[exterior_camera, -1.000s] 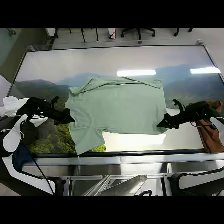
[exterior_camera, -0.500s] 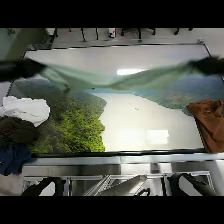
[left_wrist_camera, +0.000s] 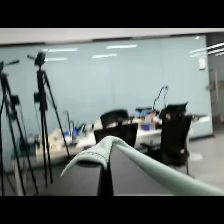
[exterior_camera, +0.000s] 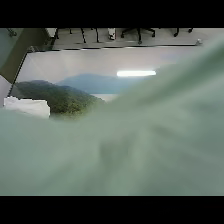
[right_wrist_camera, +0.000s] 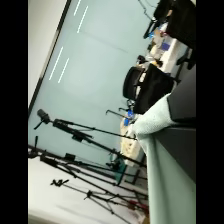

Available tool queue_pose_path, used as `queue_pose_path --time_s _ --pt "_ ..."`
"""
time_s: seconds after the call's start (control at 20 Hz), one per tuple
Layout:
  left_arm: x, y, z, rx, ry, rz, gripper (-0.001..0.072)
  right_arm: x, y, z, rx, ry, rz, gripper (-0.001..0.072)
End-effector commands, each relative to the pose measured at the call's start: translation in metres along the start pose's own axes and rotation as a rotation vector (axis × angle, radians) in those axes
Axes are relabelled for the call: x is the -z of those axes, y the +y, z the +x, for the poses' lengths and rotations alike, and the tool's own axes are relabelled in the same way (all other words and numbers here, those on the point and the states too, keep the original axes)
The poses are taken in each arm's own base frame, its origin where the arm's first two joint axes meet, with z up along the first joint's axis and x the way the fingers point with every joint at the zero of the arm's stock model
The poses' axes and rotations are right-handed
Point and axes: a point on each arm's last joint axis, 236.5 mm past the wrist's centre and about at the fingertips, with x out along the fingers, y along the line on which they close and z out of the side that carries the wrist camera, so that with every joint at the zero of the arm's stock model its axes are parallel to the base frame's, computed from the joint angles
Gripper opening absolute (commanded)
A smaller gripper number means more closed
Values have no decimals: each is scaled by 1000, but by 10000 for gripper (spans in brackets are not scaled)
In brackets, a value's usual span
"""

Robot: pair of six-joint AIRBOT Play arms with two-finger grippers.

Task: Fold the shirts.

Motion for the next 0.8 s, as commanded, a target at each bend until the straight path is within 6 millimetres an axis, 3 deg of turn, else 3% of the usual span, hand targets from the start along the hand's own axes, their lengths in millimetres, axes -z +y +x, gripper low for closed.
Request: queue_pose_path --time_s 0.0,0.15,0.25,0.3,0.5,0.6,0.65,0.75 --pt "71 18 32 -5 195 -82 26 53 2 27 -73 150 115 20" --pt "203 24 87 86 485 -308 26 159 25 69 -254 361 343 21" --pt "303 28 105 115 682 -428 26 254 47 85 -319 535 469 20" --pt "366 29 106 121 800 -490 26 305 60 88 -335 622 535 21" --pt "575 32 82 52 1131 -610 26 518 105 67 -252 944 721 20" --pt "667 40 60 -24 1270 -665 26 610 116 48 -163 1092 783 19" --pt "706 46 50 -50 1335 -688 27 647 120 40 -133 1152 813 19" --pt "758 55 47 -74 1410 -763 26 701 127 38 -112 1237 860 18"
